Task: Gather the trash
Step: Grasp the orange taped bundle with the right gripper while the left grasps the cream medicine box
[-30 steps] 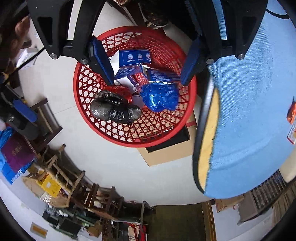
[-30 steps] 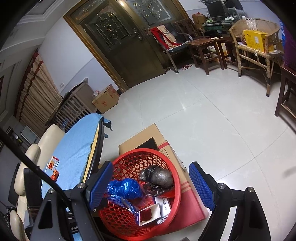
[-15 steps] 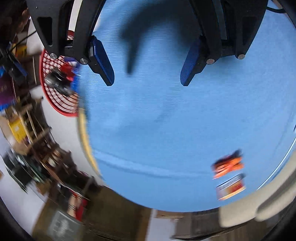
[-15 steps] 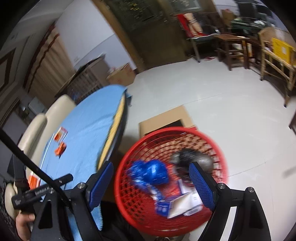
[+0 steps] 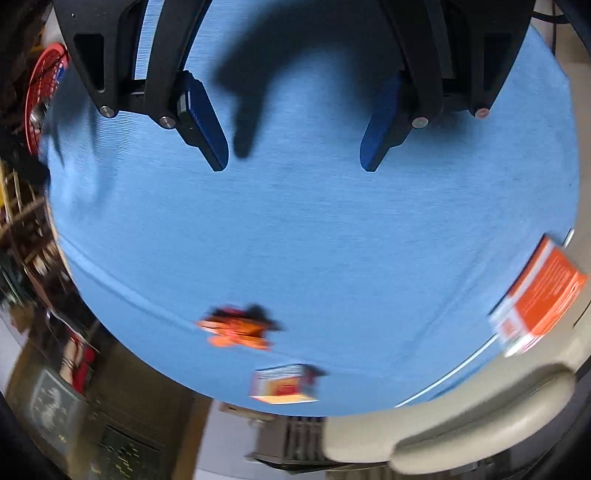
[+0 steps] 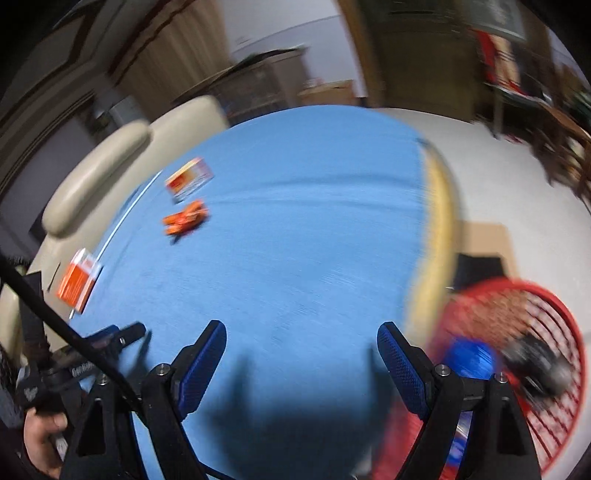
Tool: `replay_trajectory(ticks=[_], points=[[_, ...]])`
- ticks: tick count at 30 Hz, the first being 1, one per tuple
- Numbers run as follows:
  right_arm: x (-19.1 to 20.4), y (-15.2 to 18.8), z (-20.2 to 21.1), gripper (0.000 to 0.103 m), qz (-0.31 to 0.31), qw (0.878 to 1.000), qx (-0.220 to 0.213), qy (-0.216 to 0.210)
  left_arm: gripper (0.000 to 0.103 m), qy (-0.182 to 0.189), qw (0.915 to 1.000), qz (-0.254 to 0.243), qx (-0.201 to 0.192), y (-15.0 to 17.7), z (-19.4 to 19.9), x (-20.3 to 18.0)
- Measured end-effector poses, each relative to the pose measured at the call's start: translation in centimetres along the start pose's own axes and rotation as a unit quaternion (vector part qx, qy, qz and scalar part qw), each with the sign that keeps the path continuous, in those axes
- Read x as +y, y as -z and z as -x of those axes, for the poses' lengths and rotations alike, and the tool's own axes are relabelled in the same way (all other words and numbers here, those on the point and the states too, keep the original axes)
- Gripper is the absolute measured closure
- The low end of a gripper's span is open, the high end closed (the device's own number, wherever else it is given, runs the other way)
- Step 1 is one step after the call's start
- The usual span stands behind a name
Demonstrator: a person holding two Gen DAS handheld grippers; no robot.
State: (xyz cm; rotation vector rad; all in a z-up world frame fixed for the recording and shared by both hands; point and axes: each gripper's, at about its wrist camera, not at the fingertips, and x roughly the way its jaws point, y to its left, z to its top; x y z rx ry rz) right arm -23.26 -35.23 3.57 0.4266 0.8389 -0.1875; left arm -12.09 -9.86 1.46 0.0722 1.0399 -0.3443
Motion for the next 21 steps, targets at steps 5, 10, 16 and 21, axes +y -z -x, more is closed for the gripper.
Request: replay_trajectory(ticks=[5, 10, 16, 21], points=[[7.4, -4.2, -6.0, 0.016, 0.07, 0.997, -0.004, -0.031, 0.028, -0.013, 0.9994, 0.032, -0.006, -0.8, -0.4, 4.4], [12.7, -7.9, -11.3, 0.016, 0.111, 0.993, -0.014, -0.038, 0.028, -0.014, 0.9988, 0.042, -0.019, -2.0, -0.1, 6.7], [15.9, -10.3, -16.0, 0.016, 0.14, 0.99, 0.003, -0.017, 0.028, -0.01, 0.9986, 0.038, -0.036, -4.2, -0.2, 7.4], [15.2, -10.7, -17.9, 0.035, 0.139, 0.99, 0.03, -0.021, 0.028, -0.004, 0.9988, 0.012, -0.048, -7.4, -1.6, 6.2]])
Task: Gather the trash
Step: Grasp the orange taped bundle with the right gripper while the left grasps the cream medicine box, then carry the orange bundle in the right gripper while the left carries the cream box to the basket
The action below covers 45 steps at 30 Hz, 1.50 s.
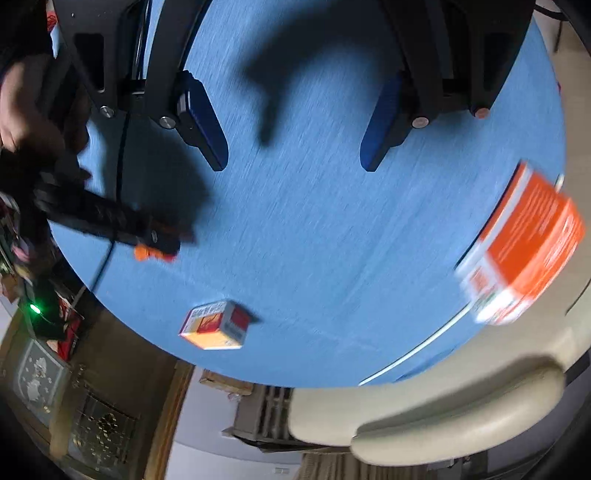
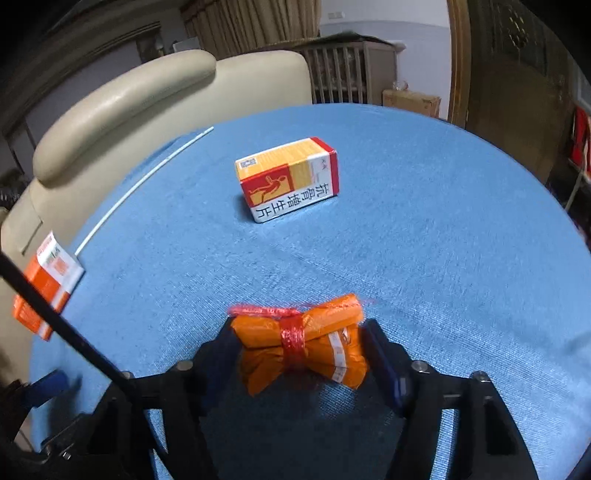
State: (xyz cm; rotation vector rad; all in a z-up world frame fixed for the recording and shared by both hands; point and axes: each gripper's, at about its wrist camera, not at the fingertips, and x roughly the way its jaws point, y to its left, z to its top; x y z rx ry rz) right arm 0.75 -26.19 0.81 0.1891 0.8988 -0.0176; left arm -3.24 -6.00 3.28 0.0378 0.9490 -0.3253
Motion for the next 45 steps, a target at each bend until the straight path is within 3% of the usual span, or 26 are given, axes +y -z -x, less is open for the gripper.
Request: replay_trajectory(ticks=[3, 6, 9, 16, 18, 24, 25, 26, 29, 35, 38, 45], points=[[-0.4, 0.8, 1.6, 0.035, -0.001, 1.0, -0.009, -0.006, 0.028, 0.021, 0.9995, -0.02, -0.01, -2.9, -1.5, -1.4], [-2.0, 2.9, 3.9, 0.035, -0.022, 1.0, -0.012, -0.016, 0.021, 0.061, 0.9968, -0.045, -0.025, -6.4, -3.6, -2.9], [-3.7, 5.9, 6.1, 0.035, -0.036, 0.999, -0.009, -0.018, 0.021, 0.087, 0.9899, -0.103, -0.043, -10.1, -5.6, -5.1], [-6.0, 8.9, 8.5, 0.034, -0.078, 0.997, -0.011, -0.026, 0.019, 0.097, 0.979, -0.179, -0.003, -14.9, -10.8, -7.6], [-6.0, 9.3, 8.8, 0.034, -0.08, 0.996, -0.01, -0.027, 0.019, 0.082, 0.977, -0.197, -0.001, -15.6, -11.7, -8.0], [-5.9, 9.6, 8.7, 0.034, -0.076, 0.997, -0.012, -0.027, 0.019, 0.077, 0.9798, -0.182, 0.034, -16.4, -13.7, -7.8], [-5.9, 9.7, 8.6, 0.034, -0.075, 0.997, -0.012, -0.028, 0.041, 0.076, 0.9806, -0.176, 0.042, -16.1, -13.8, -7.8], [-5.9, 9.7, 8.5, 0.034, -0.074, 0.997, -0.012, -0.028, 0.046, 0.072, 0.9803, -0.178, 0.048, -15.8, -13.9, -7.9], [-5.9, 9.5, 8.2, 0.034, -0.074, 0.997, -0.01, -0.029, 0.046, 0.054, 0.9813, -0.181, 0.038, -14.4, -12.4, -8.1], [-6.0, 9.7, 8.8, 0.034, -0.08, 0.996, -0.016, -0.032, 0.046, 0.026, 0.9908, -0.131, 0.023, -10.6, -7.5, -6.7], [-5.5, 9.9, 9.7, 0.034, -0.08, 0.996, -0.024, -0.036, 0.046, 0.009, 0.9961, -0.087, 0.017, -7.4, -4.5, -5.4], [-4.6, 12.0, 12.3, 0.034, -0.089, 0.995, -0.037, -0.038, 0.046, -0.041, 0.998, -0.047, 0.01, -0.8, 0.9, -4.7]])
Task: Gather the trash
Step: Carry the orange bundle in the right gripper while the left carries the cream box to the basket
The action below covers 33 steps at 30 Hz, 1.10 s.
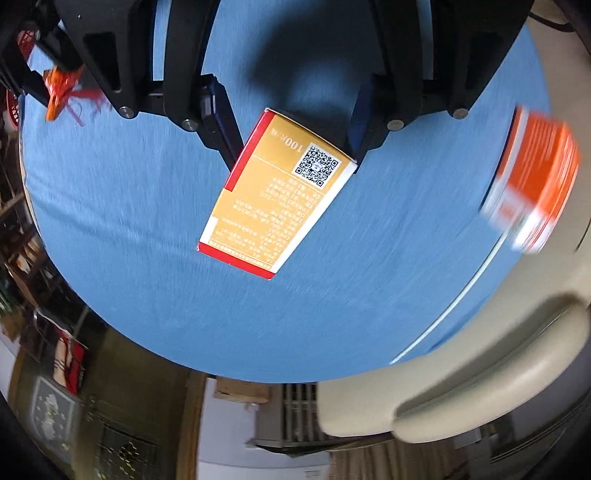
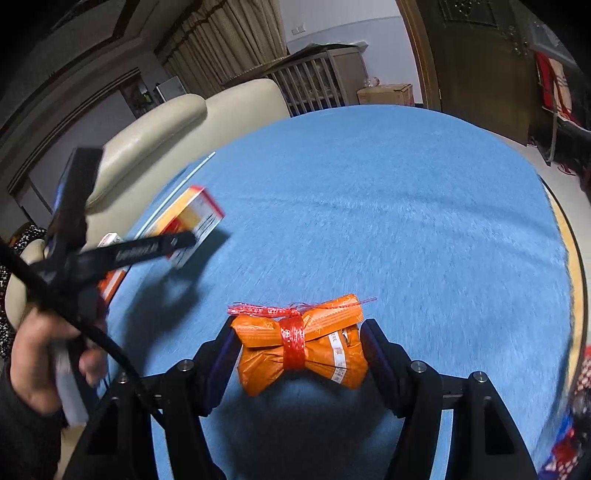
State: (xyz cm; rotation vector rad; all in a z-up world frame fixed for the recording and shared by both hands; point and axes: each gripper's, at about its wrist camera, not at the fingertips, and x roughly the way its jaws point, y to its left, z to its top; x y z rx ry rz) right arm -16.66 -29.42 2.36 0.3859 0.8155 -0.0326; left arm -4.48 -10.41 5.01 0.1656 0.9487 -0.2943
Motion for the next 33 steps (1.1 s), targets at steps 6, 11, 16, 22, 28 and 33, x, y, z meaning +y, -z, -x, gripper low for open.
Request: replay_trajectory(ticks=[6, 11, 16, 22, 28, 33], points=[[0.8, 2.8, 3.0, 0.034, -0.002, 1.0, -0.013, -0.006, 0.046, -0.014, 0.9997, 0.02, -0.003, 4.8, 3.6, -0.5], [0.9, 4.2, 5.8, 0.034, 0.001, 1.0, -0.029, 0.0, 0.046, -0.01, 0.9995, 0.028, -0.009, 6.2, 5.2, -1.8], [0.7, 4.9, 8.4, 0.034, -0.001, 0.999, -0.05, 0.008, 0.046, -0.006, 0.9995, 0.024, -0.018, 7.7, 6.9, -2.3], [0.7, 5.3, 9.7, 0.034, -0.003, 0.998, -0.062, 0.011, 0.046, -0.005, 0.9994, 0.016, -0.029, 9.0, 8.8, -2.9], [1.2, 5.6, 10.6, 0.034, 0.003, 0.998, -0.069, 0.009, 0.046, -0.006, 0.9992, 0.014, -0.036, 9.5, 9.7, -2.9], [1.0, 5.8, 11.2, 0.034, 0.005, 0.997, -0.073, 0.01, 0.046, -0.006, 0.9992, 0.014, -0.038, 9.8, 10.2, -3.2]])
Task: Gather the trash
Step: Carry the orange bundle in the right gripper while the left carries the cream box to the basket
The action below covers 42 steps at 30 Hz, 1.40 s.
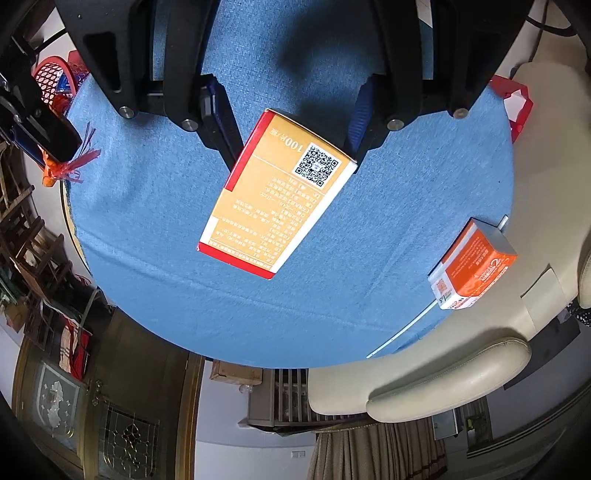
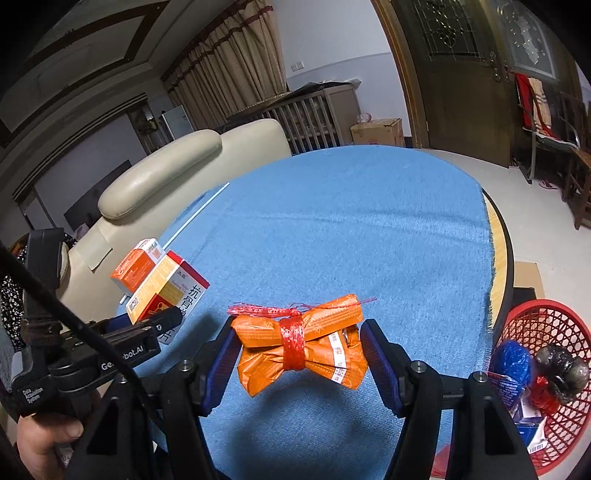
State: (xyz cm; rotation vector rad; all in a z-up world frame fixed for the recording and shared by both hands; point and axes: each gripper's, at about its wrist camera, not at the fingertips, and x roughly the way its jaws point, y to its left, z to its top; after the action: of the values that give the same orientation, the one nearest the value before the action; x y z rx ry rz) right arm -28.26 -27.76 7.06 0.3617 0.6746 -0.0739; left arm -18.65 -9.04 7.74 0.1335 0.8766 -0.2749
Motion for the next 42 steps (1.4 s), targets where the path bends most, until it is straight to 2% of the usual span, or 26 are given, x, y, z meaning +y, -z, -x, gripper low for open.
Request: replay_trajectory(ticks=[14, 26, 42], points=[[-0.7, 0.4, 1.1, 0.034, -0.016, 1.0, -0.008, 0.006, 0.046, 0.001, 0.9998, -0.017, -0.002, -0.1, 0.1, -1.2], [-1.9, 1.0, 3.7, 0.034, -0.04, 0.999, -0.029, 0.015, 0.046, 0.006, 0.999, -0.045, -0.005, -0.2, 0.3, -3.8], [-7.6, 2.1, 8.1, 0.034, -0.107, 0.991, -0.057, 0.056, 0.046, 0.029, 0.9945, -0.1, -0.005, 0.0, 0.8, -10.3]])
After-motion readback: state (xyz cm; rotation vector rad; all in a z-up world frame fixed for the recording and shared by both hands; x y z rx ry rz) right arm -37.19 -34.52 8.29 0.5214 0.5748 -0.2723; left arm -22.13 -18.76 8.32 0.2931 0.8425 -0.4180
